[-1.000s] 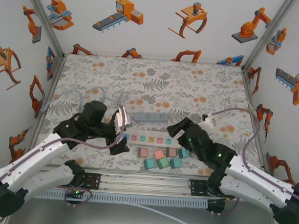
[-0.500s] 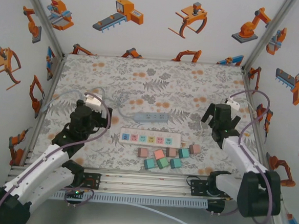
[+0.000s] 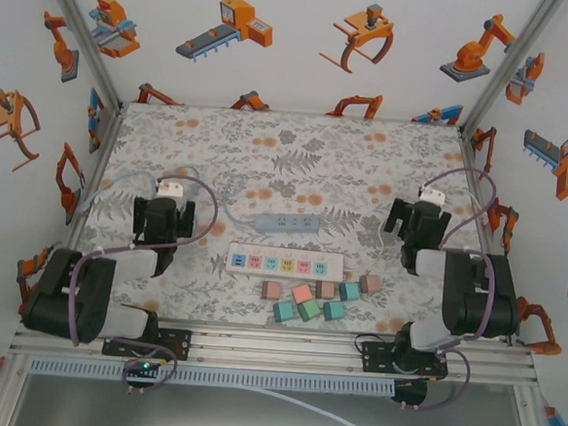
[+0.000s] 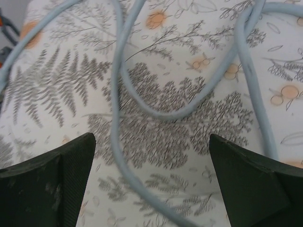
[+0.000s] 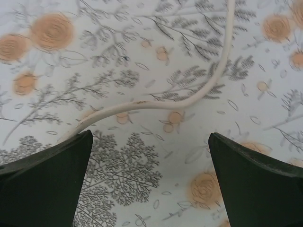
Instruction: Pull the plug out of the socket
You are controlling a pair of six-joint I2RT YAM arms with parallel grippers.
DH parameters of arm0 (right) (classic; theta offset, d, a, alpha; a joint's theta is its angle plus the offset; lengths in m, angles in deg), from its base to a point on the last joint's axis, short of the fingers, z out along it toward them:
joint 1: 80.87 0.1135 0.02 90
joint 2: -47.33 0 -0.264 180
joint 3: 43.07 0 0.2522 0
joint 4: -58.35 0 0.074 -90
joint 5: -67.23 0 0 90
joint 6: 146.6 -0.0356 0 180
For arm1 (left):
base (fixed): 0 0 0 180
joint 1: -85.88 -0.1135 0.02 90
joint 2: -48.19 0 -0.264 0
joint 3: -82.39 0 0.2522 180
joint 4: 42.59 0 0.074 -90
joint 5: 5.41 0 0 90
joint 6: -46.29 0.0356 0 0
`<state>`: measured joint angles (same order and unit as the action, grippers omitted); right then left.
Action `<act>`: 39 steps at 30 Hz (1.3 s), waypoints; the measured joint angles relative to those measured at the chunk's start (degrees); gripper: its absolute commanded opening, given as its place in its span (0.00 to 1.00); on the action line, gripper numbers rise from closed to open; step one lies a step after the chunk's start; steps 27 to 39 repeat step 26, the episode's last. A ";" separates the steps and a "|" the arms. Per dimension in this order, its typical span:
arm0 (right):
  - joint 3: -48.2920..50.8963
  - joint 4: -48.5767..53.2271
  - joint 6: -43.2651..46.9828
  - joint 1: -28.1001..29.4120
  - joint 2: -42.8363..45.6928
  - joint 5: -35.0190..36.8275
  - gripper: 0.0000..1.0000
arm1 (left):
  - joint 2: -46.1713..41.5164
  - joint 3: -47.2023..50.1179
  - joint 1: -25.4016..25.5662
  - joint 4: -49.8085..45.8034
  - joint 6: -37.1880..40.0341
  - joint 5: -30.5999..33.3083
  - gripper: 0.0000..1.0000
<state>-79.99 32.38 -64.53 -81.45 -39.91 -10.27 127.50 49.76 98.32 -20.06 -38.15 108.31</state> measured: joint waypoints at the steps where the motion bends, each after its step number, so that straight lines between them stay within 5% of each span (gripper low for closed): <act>1: 0.96 -1.11 0.39 -0.26 -0.33 -1.03 1.00 | 1.92 -1.33 -1.42 0.37 -0.46 -1.90 0.97; 7: 1.73 -5.86 2.01 -0.83 -1.07 -4.76 0.99 | 7.89 -5.84 -12.81 6.97 -5.60 -15.89 0.97; 12: 1.73 -7.26 2.49 -0.83 -1.07 -5.66 0.99 | 9.22 -4.24 -13.46 9.42 -7.13 -21.51 0.97; 39: 1.73 -7.72 2.86 -0.83 -1.05 -5.66 0.99 | 9.18 -4.24 -12.24 9.97 -7.54 -22.67 0.97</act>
